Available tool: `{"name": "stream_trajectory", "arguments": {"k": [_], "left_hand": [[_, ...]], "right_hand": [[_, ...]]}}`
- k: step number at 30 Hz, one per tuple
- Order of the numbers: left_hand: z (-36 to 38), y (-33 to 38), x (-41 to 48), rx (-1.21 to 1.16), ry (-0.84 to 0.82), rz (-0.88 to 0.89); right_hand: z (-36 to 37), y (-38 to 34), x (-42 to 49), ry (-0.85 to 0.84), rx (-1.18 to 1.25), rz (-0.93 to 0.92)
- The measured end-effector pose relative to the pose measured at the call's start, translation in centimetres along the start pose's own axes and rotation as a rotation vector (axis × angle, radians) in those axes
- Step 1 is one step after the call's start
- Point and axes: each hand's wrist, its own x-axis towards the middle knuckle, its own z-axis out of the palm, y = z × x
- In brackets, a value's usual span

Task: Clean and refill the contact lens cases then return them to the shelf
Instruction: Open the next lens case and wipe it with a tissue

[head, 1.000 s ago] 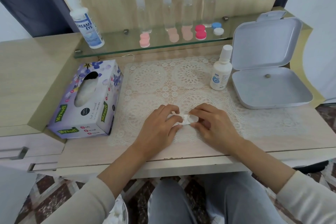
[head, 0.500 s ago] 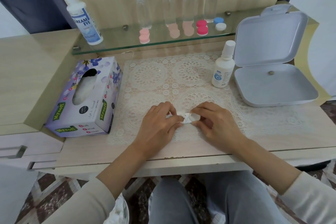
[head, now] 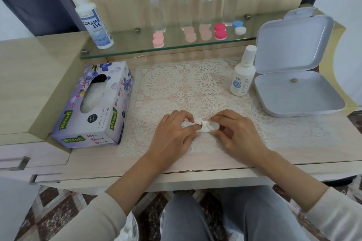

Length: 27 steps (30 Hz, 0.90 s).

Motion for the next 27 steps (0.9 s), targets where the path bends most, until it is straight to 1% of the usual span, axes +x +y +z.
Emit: {"name": "stream_trajectory", "arguments": {"k": [6, 11, 14, 16, 20, 23, 27], "left_hand": [[-0.1, 0.2, 0.2, -0.095, 0.001, -0.028], [-0.2, 0.7, 0.5, -0.068, -0.045, -0.041], [-0.2, 0.7, 0.5, -0.087, -0.076, -0.018], [-0.3, 0.5, 0.2, -0.106, -0.055, -0.011], [-0.4, 0.4, -0.1, -0.216, 0.086, -0.055], [-0.8, 0.7, 0.3, -0.292, 0.181, -0.155], [-2.3, 1.7, 1.0, -0.564, 0.242, -0.443]], "right_hand": [[0.1, -0.1, -0.1, -0.026, -0.036, 0.001], [0.2, -0.3, 0.0, -0.043, -0.054, 0.009], [0.1, -0.4, -0.1, -0.047, -0.050, 0.024], [0.1, -0.4, 0.0, -0.052, -0.041, 0.033], [0.0, -0.4, -0.1, -0.052, -0.032, 0.051], [-0.1, -0.5, -0.1, -0.058, 0.008, 0.068], [-0.6, -0.8, 0.0, -0.045, 0.119, 0.105]]}}
